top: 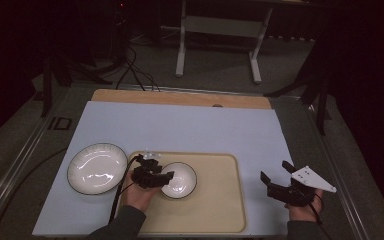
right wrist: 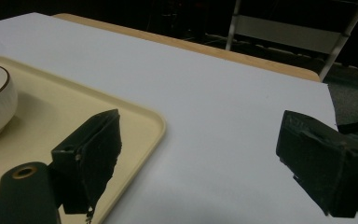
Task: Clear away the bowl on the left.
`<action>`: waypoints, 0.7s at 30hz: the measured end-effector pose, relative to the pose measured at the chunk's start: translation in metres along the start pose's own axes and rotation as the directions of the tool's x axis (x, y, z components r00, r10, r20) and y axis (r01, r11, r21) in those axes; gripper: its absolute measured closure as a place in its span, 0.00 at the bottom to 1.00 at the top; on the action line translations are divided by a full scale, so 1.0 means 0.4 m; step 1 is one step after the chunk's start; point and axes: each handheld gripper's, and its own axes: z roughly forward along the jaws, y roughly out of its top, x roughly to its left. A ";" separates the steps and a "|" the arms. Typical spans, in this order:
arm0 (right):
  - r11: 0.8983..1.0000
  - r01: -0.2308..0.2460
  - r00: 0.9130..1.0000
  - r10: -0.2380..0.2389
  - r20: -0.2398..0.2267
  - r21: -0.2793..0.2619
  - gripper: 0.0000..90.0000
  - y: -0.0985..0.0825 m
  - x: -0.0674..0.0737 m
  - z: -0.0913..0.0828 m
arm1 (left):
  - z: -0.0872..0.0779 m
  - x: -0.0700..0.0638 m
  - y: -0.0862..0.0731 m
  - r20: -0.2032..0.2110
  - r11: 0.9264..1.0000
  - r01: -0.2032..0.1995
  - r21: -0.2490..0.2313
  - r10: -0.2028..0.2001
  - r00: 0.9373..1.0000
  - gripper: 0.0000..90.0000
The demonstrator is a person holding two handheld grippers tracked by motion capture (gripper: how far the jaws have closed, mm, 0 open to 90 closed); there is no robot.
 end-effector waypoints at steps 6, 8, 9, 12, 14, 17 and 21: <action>1.000 0.001 1.000 -0.001 0.000 0.000 0.15 0.000 0.000 -0.001 | -0.019 -0.002 0.006 -0.024 0.999 -0.033 -0.011 0.033 0.999 0.47; 1.000 0.000 1.000 0.000 0.001 0.000 0.15 0.000 0.000 -0.001 | -0.028 0.000 0.010 -0.045 0.999 -0.041 -0.017 0.040 0.998 0.45; 1.000 -0.001 1.000 0.001 0.001 0.000 0.15 0.000 0.000 -0.001 | -0.032 0.002 0.011 -0.056 0.999 -0.048 -0.020 0.046 0.997 0.45; 1.000 0.000 1.000 0.000 0.001 -0.001 0.15 0.000 0.000 -0.001 | -0.045 0.007 0.013 -0.063 0.998 -0.050 -0.033 0.048 0.997 0.44; 1.000 0.000 1.000 0.000 0.001 -0.001 0.15 0.000 0.000 -0.001 | -0.054 0.012 0.013 -0.059 0.998 -0.052 -0.039 0.050 0.997 0.44; 1.000 -0.001 1.000 0.001 0.002 -0.003 0.15 0.000 -0.001 -0.002 | -0.065 0.018 0.013 -0.056 0.997 -0.058 -0.047 0.056 0.997 0.43; 1.000 -0.001 1.000 0.001 0.001 -0.003 0.15 0.000 -0.001 -0.002 | -0.083 0.022 0.015 -0.052 0.995 -0.073 -0.067 0.070 0.996 0.43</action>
